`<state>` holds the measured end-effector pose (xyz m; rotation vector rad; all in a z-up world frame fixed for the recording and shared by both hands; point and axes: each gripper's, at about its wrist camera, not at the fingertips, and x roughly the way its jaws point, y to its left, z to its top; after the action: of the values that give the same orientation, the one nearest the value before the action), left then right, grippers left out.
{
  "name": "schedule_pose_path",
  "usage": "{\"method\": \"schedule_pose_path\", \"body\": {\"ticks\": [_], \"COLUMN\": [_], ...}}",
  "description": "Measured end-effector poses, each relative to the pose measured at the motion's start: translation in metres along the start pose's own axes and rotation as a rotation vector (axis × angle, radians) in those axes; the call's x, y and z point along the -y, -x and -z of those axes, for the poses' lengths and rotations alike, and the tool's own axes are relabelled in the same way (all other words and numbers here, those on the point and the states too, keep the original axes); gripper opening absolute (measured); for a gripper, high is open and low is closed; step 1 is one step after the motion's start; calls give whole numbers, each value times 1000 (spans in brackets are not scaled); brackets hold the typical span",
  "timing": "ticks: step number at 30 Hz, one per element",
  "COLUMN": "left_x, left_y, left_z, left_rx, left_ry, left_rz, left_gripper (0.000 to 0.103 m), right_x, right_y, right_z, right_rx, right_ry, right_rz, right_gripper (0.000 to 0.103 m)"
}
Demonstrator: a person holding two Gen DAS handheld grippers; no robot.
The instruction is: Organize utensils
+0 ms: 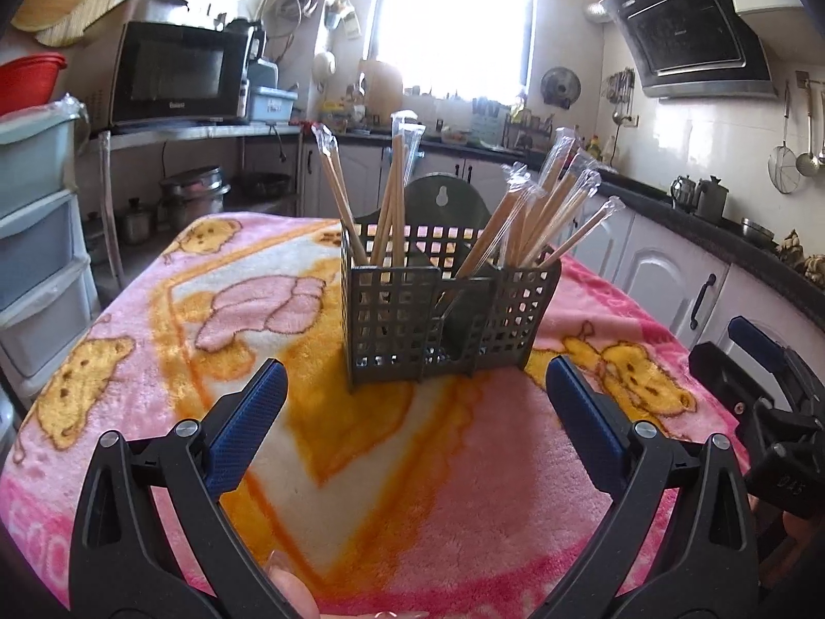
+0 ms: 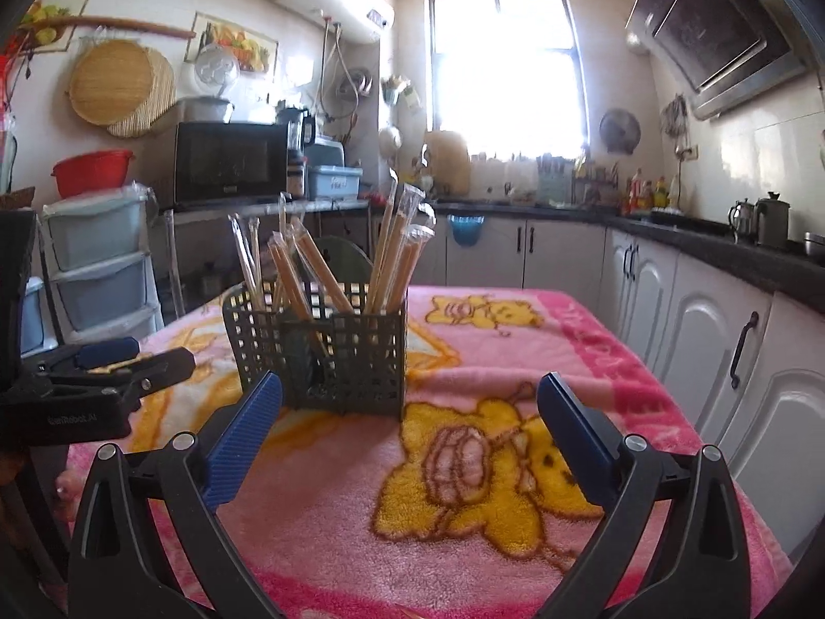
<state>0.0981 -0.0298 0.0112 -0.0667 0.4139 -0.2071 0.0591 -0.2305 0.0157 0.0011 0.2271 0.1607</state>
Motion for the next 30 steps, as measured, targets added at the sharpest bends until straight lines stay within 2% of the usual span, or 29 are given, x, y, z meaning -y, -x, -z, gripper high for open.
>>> {"method": "schedule_pose_path", "body": {"ticks": [5,8,16,30], "left_x": [0,4,3,-2], "left_y": [6,7,5,3], "left_z": [5,8,15,15], "left_rx": [65,90,79,74], "left_ry": [3,-21,-27,-10], "left_rz": [-25,-37,-46,-58], "left_gripper": [93,93,93,93], "right_x": [-5,-5,0,-4], "right_y": [11,12,8,9], "right_z": [3,3,6,9], "right_rx": [75,79,61,59], "right_ry": [27,21,-21,-6], "right_rz": [-17,-24,-34,-36], "right_gripper": [97,97,97,97]}}
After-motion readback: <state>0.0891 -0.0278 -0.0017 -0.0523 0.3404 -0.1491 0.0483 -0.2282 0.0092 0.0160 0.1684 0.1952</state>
